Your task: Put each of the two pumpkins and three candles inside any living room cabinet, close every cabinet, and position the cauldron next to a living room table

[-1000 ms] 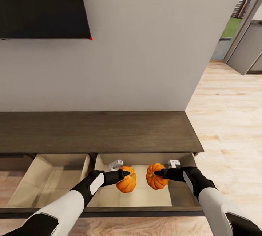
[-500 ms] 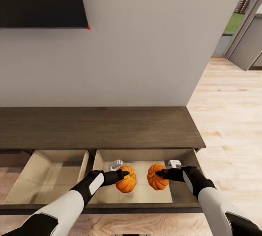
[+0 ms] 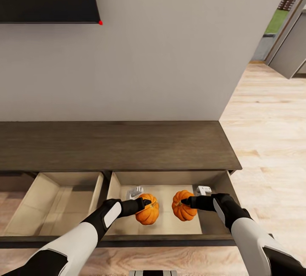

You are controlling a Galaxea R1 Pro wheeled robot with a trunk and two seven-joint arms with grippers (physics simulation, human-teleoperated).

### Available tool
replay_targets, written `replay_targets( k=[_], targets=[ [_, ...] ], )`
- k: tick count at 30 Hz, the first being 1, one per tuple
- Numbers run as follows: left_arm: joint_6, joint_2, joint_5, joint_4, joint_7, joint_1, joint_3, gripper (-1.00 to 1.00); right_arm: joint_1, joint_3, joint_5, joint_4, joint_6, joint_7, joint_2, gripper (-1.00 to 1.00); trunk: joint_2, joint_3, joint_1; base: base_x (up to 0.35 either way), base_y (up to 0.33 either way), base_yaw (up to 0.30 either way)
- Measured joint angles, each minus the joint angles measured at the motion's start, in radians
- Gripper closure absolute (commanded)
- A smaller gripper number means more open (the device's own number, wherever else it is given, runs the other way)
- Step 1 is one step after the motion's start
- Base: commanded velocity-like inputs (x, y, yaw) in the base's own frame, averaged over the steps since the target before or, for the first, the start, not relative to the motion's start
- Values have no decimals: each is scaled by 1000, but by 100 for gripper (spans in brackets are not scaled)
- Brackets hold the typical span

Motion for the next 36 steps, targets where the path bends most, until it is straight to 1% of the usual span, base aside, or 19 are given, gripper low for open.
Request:
replay_targets(
  k=[7, 18, 19, 33, 36],
  targets=[
    [-2, 0, 0, -2, -4, 0, 0, 100, -1, 0, 3, 0, 0, 0, 0, 100, 0, -11, 0, 0, 0, 0],
    [-5, 0, 0, -3, -4, -1, 1, 100, -4, 1, 9, 0, 4, -4, 0, 100, 0, -13, 0, 0, 0, 0],
    [-5, 1, 0, -3, -4, -1, 1, -100, -6, 1, 10, 0, 4, -4, 0, -100, 0, -13, 0, 0, 0, 0],
    [-7, 1, -1, -3, 0, -1, 1, -100, -11, 1, 9, 0, 17, -5, 0, -100, 0, -13, 0, 0, 0, 0],
    [-7, 2, -1, -3, 3, -1, 1, -100, -12, 1, 7, -1, 16, -20, 0, -100, 0, -13, 0, 0, 0, 0]
  ],
)
